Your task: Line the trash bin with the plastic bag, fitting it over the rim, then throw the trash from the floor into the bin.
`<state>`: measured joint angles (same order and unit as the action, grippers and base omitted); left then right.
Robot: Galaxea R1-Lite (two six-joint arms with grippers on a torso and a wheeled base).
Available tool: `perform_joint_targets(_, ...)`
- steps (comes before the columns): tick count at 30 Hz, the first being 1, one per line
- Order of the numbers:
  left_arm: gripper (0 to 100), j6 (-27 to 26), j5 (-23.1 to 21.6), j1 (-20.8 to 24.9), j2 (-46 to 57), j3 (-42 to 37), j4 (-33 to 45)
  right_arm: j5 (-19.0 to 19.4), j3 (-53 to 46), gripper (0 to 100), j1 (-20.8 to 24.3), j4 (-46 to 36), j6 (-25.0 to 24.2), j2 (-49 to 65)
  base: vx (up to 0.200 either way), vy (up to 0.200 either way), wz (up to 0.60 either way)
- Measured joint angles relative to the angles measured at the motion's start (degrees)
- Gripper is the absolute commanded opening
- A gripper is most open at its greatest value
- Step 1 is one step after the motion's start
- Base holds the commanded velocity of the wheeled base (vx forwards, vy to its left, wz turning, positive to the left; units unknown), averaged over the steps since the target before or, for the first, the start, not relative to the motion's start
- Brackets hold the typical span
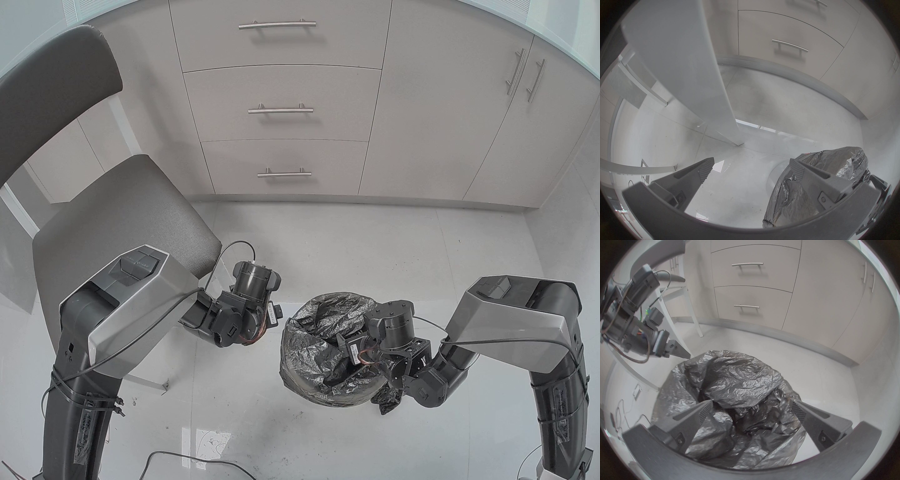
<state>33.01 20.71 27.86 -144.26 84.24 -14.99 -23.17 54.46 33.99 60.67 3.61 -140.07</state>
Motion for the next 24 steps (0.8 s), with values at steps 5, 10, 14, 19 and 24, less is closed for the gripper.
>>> perform_joint_targets(5, 100, 0.0, 0.02, 0.0, -0.02, 0.0, -0.02, -3.89, 1.13, 100, -0.74, 0.8, 3.61, -1.68, 0.0, 0.0, 0.0)
perform_joint_targets(10, 100, 0.0, 0.02, 0.0, -0.02, 0.02, -0.02, -4.71, 2.62, 100, -1.66, 0.94, 4.9, -3.12, 0.0, 0.0, 0.0)
perform_joint_targets(14, 100, 0.0, 0.02, 0.0, -0.02, 0.07, -0.09, -4.77, 4.12, 100, -2.51, 1.24, 5.3, -4.22, 0.0, 0.0, 0.0)
perform_joint_targets(19, 100, 0.02, 0.02, 0.0, -0.02, 0.07, -0.09, -4.71, 7.61, 100, -3.28, 4.14, 7.17, -5.35, 0.0, 0.0, 0.0)
perform_joint_targets(24, 100, 0.0, 0.02, 0.0, -0.02, 0.07, -0.11, -4.61, 11.41, 100, -4.69, 5.05, 8.13, -6.29, 0.0, 0.0, 0.0)
